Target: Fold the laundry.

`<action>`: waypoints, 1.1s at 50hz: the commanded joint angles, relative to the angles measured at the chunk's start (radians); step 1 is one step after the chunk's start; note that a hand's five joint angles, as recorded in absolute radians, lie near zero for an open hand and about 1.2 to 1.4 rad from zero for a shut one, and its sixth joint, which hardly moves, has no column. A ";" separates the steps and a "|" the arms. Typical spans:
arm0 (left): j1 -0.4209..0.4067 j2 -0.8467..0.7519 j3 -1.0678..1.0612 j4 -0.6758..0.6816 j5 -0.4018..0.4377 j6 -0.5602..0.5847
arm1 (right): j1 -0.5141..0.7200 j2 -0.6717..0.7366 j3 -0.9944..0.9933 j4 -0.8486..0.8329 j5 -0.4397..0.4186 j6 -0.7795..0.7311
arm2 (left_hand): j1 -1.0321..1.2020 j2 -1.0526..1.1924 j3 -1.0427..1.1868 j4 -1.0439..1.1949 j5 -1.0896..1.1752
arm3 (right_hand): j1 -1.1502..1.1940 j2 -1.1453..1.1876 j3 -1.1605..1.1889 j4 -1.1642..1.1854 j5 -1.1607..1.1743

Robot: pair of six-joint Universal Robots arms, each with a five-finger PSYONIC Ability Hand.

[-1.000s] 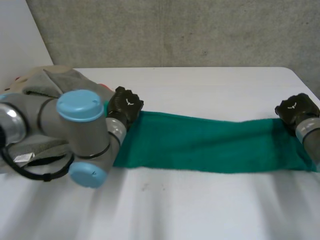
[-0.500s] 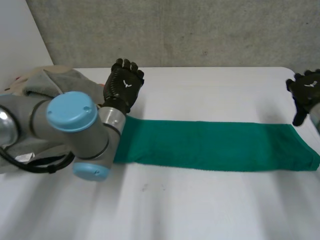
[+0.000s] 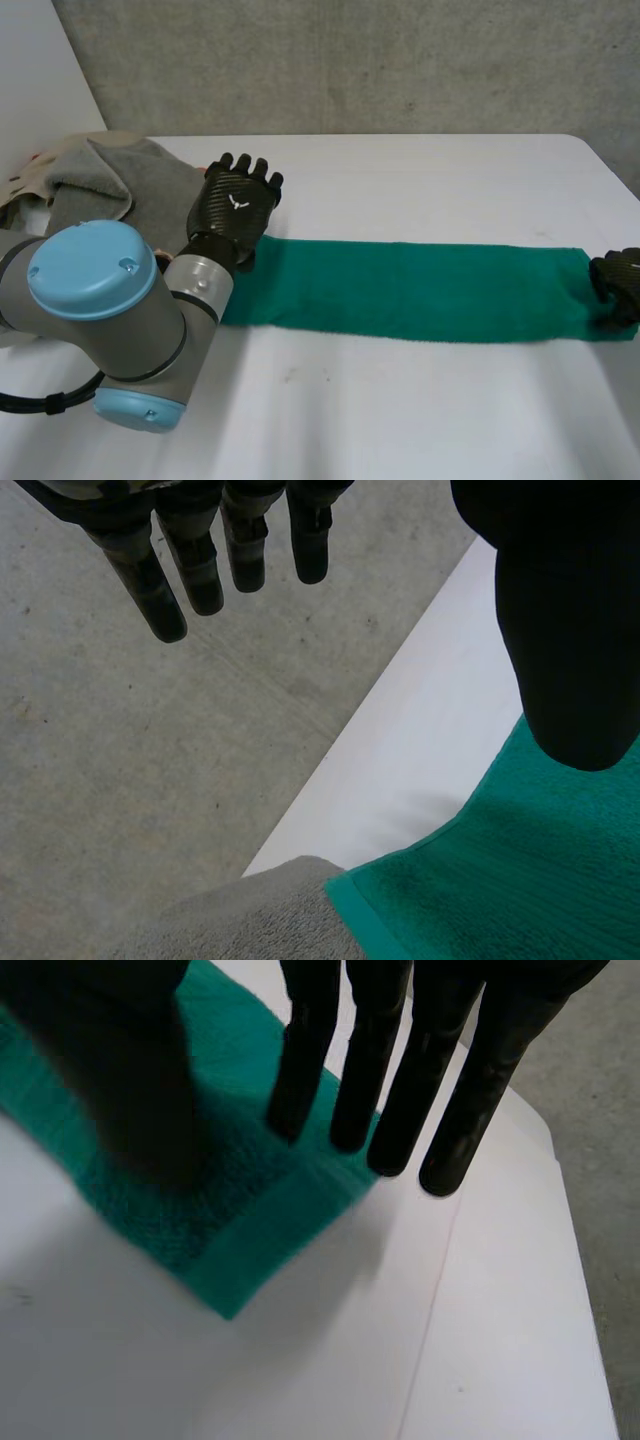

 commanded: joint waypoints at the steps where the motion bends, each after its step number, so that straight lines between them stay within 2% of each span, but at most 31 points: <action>1: 0.000 0.036 -0.016 0.000 0.001 0.001 | -0.054 -0.001 -0.044 -0.070 0.083 -0.036 | -0.024 -0.028 -0.031 -0.028 -0.048 | 0.498 0.372 0.396 0.394 0.428; 7: 0.017 0.088 -0.045 0.000 0.001 -0.002 | -0.114 -0.018 -0.105 -0.132 0.154 -0.180 | -0.024 -0.028 -0.031 -0.028 -0.048 | 0.498 0.372 0.396 0.394 0.428; 11: 0.039 0.114 -0.062 0.000 0.001 -0.003 | -0.105 -0.022 -0.128 -0.136 0.157 -0.265 | -0.024 -0.028 -0.031 -0.028 -0.048 | 0.498 0.372 0.396 0.394 0.428; 14: 0.048 0.121 -0.068 -0.002 0.001 -0.004 | -0.054 -0.039 -0.130 -0.135 0.147 -0.267 | -0.024 -0.028 -0.031 -0.028 -0.048 | 0.498 0.372 0.396 0.394 0.428; 18: 0.062 0.134 -0.081 -0.002 -0.001 -0.004 | 0.180 -0.108 -0.133 -0.170 0.117 -0.192 | -0.024 -0.028 -0.031 -0.028 -0.048 | 0.498 0.372 0.396 0.394 0.428; 21: 0.074 0.151 -0.095 -0.002 -0.002 -0.005 | 0.278 -0.145 -0.119 -0.208 0.093 -0.165 | -0.024 -0.028 -0.031 -0.028 -0.048 | 0.498 0.372 0.396 0.394 0.428; 22: 0.077 0.159 -0.100 -0.002 -0.002 -0.008 | 0.358 -0.162 -0.109 -0.242 0.069 -0.155 | -0.024 -0.028 -0.031 -0.028 -0.048 | 0.498 0.372 0.396 0.394 0.428; 25: 0.082 0.167 -0.105 -0.002 -0.004 -0.016 | 0.495 -0.165 -0.093 -0.294 0.033 -0.153 | -0.024 -0.028 -0.031 -0.028 -0.048 | 0.498 0.372 0.396 0.394 0.428; 26: 0.082 0.170 -0.106 -0.003 -0.004 -0.025 | 0.585 -0.155 -0.089 -0.329 0.006 -0.154 | -0.024 -0.028 -0.031 -0.028 -0.048 | 0.498 0.372 0.396 0.394 0.428; 29: 0.082 0.170 -0.106 -0.003 -0.004 -0.043 | 0.743 -0.101 -0.082 -0.395 -0.036 -0.162 | -0.024 -0.028 -0.031 -0.028 -0.048 | 0.498 0.372 0.396 0.394 0.428; 34: 0.077 0.165 -0.105 -0.003 -0.004 -0.066 | 0.892 0.062 -0.101 -0.422 -0.039 -0.217 | -0.024 -0.028 -0.031 -0.028 -0.048 | 0.498 0.372 0.396 0.394 0.428; 36: 0.074 0.160 -0.105 -0.003 -0.004 -0.066 | 0.903 0.103 -0.104 -0.420 -0.038 -0.253 | -0.024 -0.028 -0.031 -0.028 -0.048 | 0.498 0.372 0.396 0.394 0.428; 37: 0.071 0.157 -0.105 -0.003 -0.004 -0.066 | 0.903 0.126 -0.101 -0.423 -0.033 -0.277 | -0.024 -0.028 -0.031 -0.028 -0.048 | 0.415 0.289 0.313 0.311 0.345; 39: 0.065 0.156 -0.103 -0.003 -0.002 -0.066 | 0.901 0.125 -0.093 -0.425 -0.021 -0.293 | -0.024 -0.028 -0.031 -0.028 -0.048 | -0.222 -0.348 -0.325 -0.326 -0.292; 40: 0.062 0.156 -0.103 -0.003 -0.002 -0.066 | 0.900 0.114 -0.089 -0.423 -0.006 -0.283 | -0.024 -0.028 -0.031 -0.028 -0.048 | -0.723 -0.849 -0.826 -0.827 -0.794; 43: 0.042 0.151 -0.088 0.000 -0.001 -0.066 | 0.900 0.096 -0.082 -0.419 0.051 -0.248 | -0.024 -0.028 -0.031 -0.028 -0.048 | -0.723 -0.849 -0.826 -0.827 -0.794; 44: 0.027 0.141 -0.076 0.003 0.001 -0.065 | 0.886 0.074 -0.076 -0.408 0.100 -0.206 | -0.024 -0.028 -0.031 -0.028 -0.048 | -0.723 -0.849 -0.826 -0.827 -0.794; 47: -0.012 0.115 -0.036 0.006 -0.001 -0.065 | 0.823 0.016 -0.058 -0.370 0.162 -0.090 | -0.024 -0.028 -0.031 -0.028 -0.048 | -0.723 -0.849 -0.826 -0.827 -0.794; 48: -0.042 0.093 -0.005 0.006 -0.002 -0.068 | 0.779 -0.018 -0.040 -0.332 0.186 -0.004 | -0.024 -0.028 -0.031 -0.028 -0.048 | -0.723 -0.849 -0.826 -0.827 -0.794; 52: -0.122 0.027 0.072 0.000 0.002 -0.092 | 0.689 -0.073 -0.003 -0.201 0.176 0.196 | -0.024 -0.028 -0.031 -0.028 -0.048 | -0.723 -0.849 -0.826 -0.827 -0.794; 55: -0.154 -0.019 0.127 -0.008 0.016 -0.106 | 0.633 -0.082 0.028 -0.086 0.151 0.243 | -0.024 -0.028 -0.031 -0.028 -0.048 | -0.723 -0.849 -0.826 -0.827 -0.794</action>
